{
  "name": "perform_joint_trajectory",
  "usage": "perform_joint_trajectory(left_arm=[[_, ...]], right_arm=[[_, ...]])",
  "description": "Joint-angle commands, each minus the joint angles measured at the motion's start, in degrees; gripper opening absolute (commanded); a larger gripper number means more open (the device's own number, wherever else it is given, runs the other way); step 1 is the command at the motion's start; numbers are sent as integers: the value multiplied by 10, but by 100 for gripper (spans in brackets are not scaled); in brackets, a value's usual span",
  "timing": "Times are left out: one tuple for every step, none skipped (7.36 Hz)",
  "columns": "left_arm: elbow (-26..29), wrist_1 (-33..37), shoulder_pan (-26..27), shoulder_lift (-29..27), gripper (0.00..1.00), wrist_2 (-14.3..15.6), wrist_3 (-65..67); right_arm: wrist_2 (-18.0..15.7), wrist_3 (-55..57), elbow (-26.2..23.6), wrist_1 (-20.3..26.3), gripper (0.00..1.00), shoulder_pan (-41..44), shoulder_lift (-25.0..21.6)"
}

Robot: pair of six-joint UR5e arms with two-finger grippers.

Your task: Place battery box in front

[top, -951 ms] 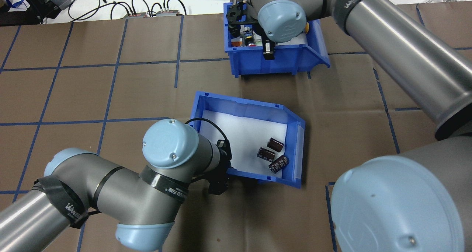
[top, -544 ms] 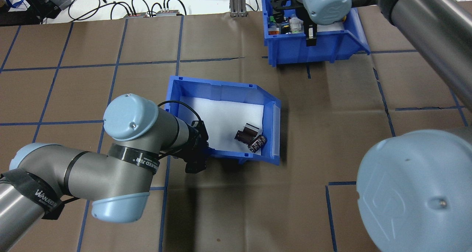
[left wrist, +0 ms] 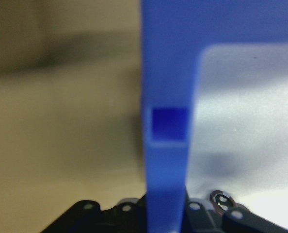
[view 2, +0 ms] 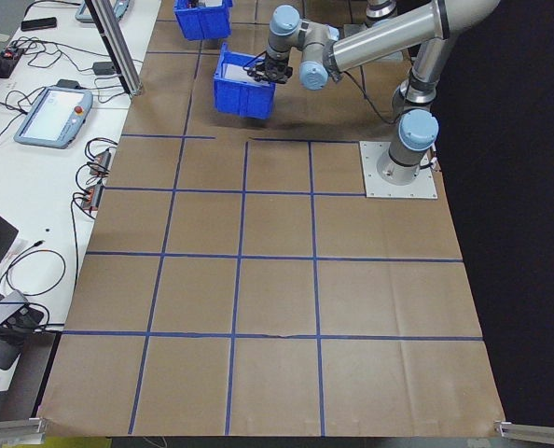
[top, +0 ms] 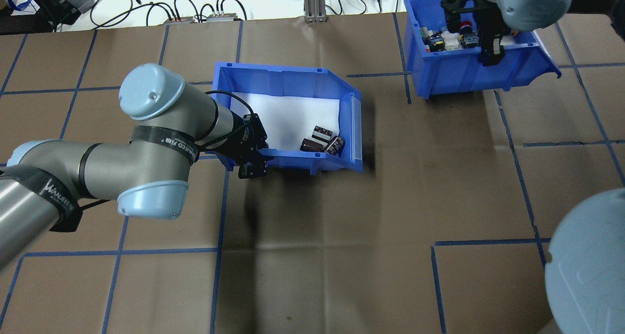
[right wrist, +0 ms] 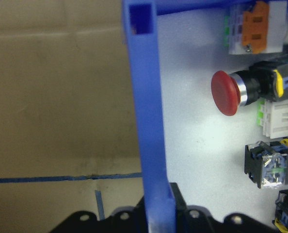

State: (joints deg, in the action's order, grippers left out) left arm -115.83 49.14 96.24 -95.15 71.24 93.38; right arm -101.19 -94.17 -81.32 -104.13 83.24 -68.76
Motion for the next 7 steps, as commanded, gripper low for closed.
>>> perform_joint_trajectory(left_arm=[[80, 1, 3, -75, 0, -34, 18], [113, 0, 8, -110, 0, -36, 19], [142, 0, 17, -141, 0, -36, 22], [169, 0, 25, -168, 0, -37, 26], [186, -1, 32, -192, 0, -41, 37], [190, -6, 33, -202, 0, -59, 43], [196, -7, 33, -209, 0, -62, 50]], right_arm=[[7, -32, -77, -1, 5, -39, -66], [22, -35, -115, -5, 5, -49, -95], [22, -36, -158, -10, 5, -55, -125], [22, -48, -208, -33, 5, -62, -156], [22, -57, -264, -74, 5, -67, -190], [22, -58, -317, -120, 5, -64, -220], [23, -59, -348, -148, 5, -64, -239]])
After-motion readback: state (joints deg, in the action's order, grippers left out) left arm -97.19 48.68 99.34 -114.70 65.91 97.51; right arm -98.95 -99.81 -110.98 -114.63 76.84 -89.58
